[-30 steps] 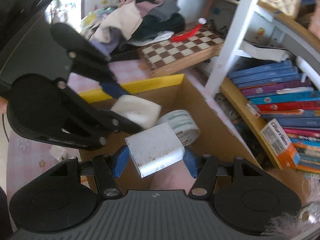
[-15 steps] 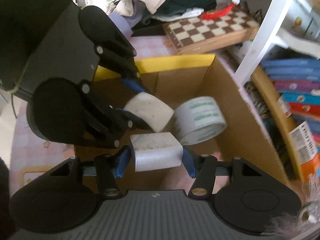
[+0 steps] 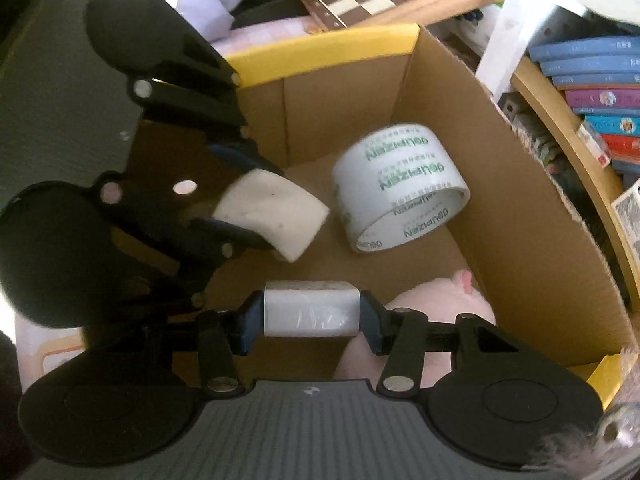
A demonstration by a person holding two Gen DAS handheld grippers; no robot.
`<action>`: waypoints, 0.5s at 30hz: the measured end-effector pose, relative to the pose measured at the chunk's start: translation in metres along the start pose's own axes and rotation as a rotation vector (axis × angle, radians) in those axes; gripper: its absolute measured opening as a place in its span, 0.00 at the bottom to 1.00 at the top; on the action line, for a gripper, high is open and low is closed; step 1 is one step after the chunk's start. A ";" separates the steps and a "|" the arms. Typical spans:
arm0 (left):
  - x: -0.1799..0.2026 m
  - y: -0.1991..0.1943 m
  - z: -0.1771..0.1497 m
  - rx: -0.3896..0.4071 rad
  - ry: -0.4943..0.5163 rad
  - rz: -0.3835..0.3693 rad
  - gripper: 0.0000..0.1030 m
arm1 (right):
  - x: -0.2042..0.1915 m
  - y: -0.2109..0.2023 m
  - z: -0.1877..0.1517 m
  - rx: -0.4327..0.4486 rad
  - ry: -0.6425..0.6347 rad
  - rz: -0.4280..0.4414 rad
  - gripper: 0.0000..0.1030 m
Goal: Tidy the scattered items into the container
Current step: 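Lower the foam cube and white block into the yellow box with both grippers, then open both grippers to release the cube and block, then withdraw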
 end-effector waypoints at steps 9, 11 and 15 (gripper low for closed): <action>0.000 0.008 0.001 0.001 0.000 -0.002 0.33 | 0.003 -0.005 -0.008 0.016 0.019 0.002 0.46; -0.001 0.008 0.001 0.011 -0.010 -0.001 0.35 | 0.004 -0.006 -0.009 0.017 0.025 -0.001 0.46; -0.003 0.003 0.002 0.037 -0.015 -0.003 0.37 | 0.005 -0.010 -0.009 0.040 0.048 -0.012 0.55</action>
Point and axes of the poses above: each gripper's, at about its wrist camera, not at the fingertips, and y roughly the way its jaws point, x to its right, z to its top, the point moved 7 cm from there along y, roughly the way its jaws point, and after that the axes turned 7 degrees about -x, right-handed, at the moved point
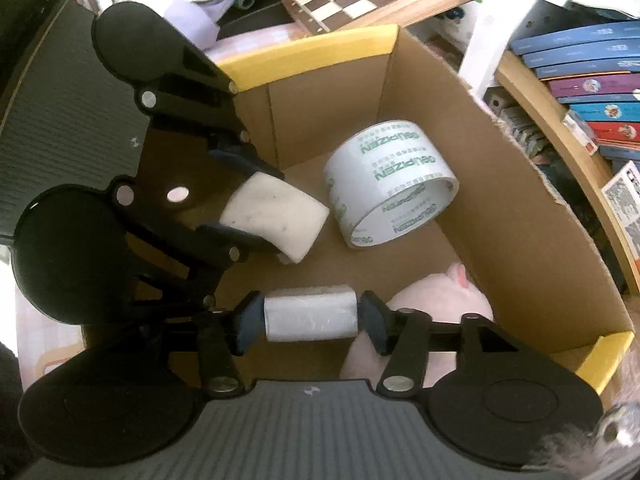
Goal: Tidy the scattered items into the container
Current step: 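Open both grippers to release the cube and block, then withdraw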
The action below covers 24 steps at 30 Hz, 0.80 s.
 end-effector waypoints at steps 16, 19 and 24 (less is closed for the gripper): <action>-0.018 -0.108 -0.012 0.283 -0.077 0.127 0.74 | 0.009 -0.102 0.004 0.291 0.184 -0.022 0.64; -0.015 -0.130 -0.019 0.346 -0.107 0.130 0.74 | 0.005 -0.120 0.000 0.334 0.205 -0.067 0.64; -0.010 -0.159 -0.037 0.437 -0.162 0.103 0.75 | -0.009 -0.147 -0.017 0.399 0.255 -0.106 0.64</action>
Point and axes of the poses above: each gripper's, at about its wrist camera, not at the fingertips, and y roughly the way its jaws point, x to its right, z to its top, the point moved 7 cm from there along y, roughly the way its jaws point, and after that the axes turned 7 degrees about -x, right-handed, at the moved point
